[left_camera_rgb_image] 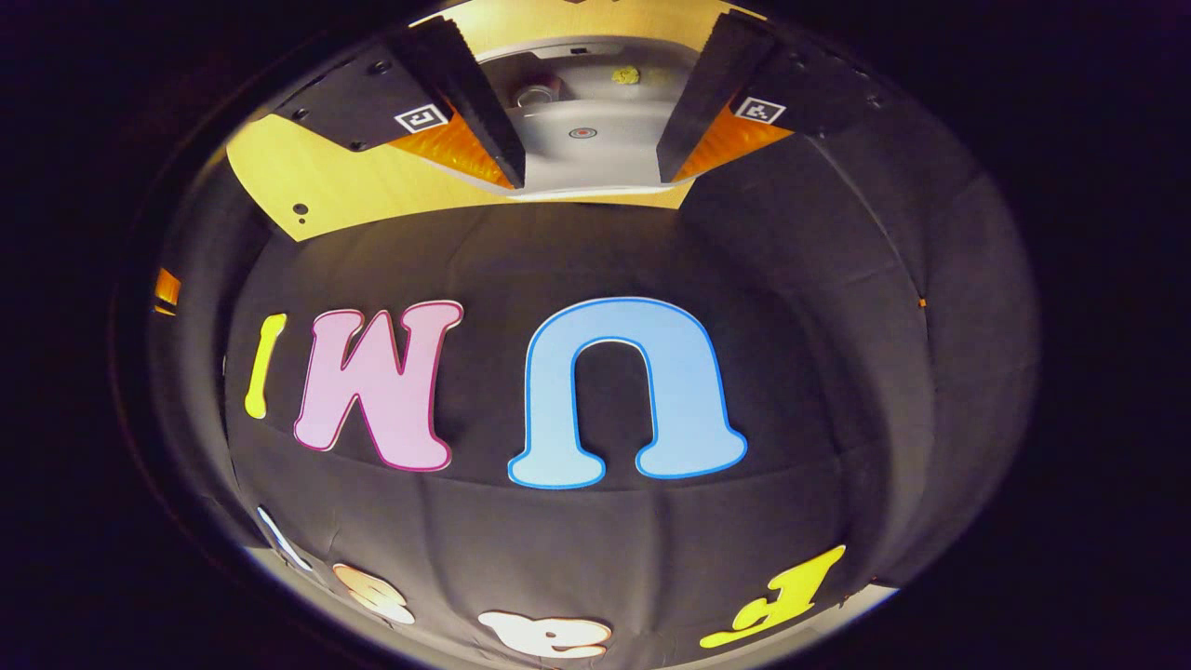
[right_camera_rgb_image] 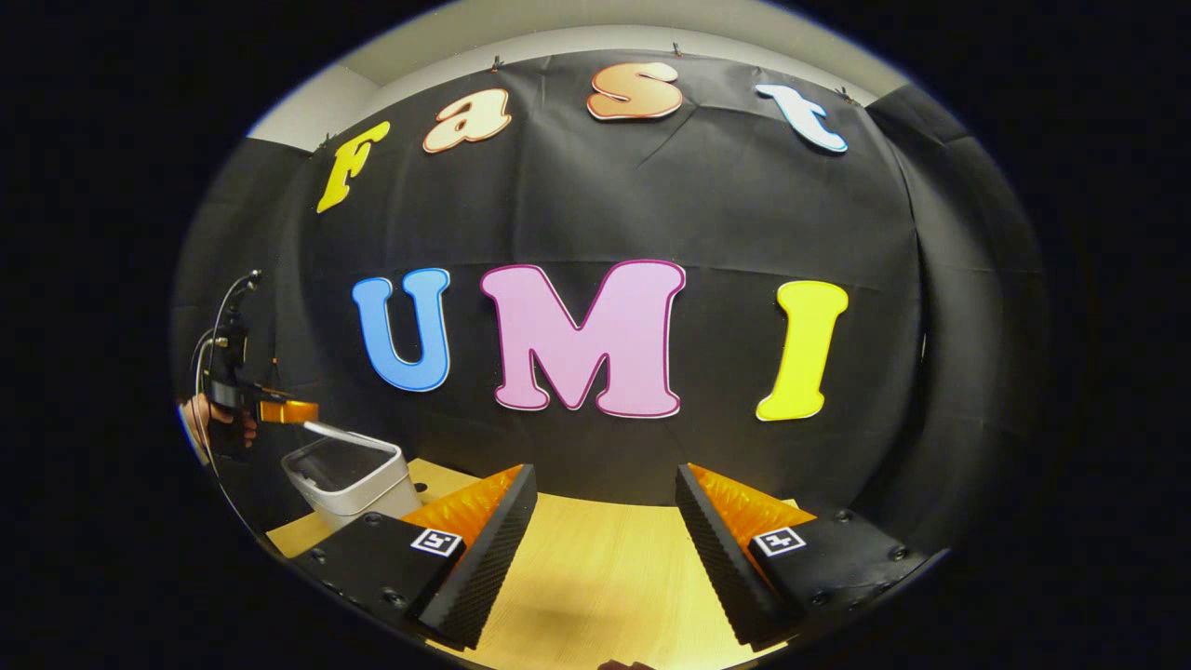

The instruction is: Press the lid of the desktop garbage bin to open it, pick up the crumpled paper on the desktop and throw it into the bin, then pick up the pop can on the desktop and drop it into the bin, and finally close the garbage bin lid.

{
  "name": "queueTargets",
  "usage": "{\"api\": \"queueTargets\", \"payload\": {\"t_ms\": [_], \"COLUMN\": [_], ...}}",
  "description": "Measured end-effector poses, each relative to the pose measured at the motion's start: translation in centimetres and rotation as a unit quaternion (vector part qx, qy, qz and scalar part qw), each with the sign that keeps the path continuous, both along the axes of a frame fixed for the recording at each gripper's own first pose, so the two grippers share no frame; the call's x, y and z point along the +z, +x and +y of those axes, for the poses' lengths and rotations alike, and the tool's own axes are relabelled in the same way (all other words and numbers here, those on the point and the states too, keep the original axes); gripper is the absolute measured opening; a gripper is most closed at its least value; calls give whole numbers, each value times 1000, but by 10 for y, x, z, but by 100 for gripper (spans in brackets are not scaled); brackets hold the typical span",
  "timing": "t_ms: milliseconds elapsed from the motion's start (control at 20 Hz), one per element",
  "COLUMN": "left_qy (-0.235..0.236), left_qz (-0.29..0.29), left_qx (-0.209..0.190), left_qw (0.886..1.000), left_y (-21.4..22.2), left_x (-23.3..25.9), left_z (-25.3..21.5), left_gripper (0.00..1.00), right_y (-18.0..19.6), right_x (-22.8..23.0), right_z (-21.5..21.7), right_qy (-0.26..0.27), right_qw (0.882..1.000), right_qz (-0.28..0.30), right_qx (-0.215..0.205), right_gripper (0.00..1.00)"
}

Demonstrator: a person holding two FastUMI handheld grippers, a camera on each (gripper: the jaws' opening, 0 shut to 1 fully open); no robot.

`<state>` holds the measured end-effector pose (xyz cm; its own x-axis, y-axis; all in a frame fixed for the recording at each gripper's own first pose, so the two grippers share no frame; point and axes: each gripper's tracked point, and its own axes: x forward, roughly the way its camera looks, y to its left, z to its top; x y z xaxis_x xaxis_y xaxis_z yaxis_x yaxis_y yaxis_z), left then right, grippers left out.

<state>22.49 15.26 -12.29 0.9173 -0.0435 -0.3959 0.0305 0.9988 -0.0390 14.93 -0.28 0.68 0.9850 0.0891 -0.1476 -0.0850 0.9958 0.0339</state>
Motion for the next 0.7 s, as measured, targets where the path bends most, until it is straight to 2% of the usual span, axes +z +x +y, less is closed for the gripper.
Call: {"api": "queueTargets", "payload": {"t_ms": [350, 450, 550, 700], "left_qy": [-7, -5, 3, -13], "left_qz": [62, 98, 76, 80], "left_qx": [-13, -19, -29, -34], "left_qw": [998, 995, 997, 996], "left_y": [-20, -30, -24, -22], "left_x": [-59, -79, -74, -80], "left_z": [-8, -9, -10, -12], "left_gripper": [98, 98, 100, 100], "right_y": [-4, -5, -7, -10], "right_x": [3, 2, -1, -6], "right_z": [7, 5, 4, 3], "right_qy": [-6, -6, -6, -2], "right_qw": [1000, 1000, 1000, 1000], "right_qz": [-6, -6, -4, -1], "right_qx": [6, 4, 0, -2], "right_gripper": [97, 97, 97, 97]}}
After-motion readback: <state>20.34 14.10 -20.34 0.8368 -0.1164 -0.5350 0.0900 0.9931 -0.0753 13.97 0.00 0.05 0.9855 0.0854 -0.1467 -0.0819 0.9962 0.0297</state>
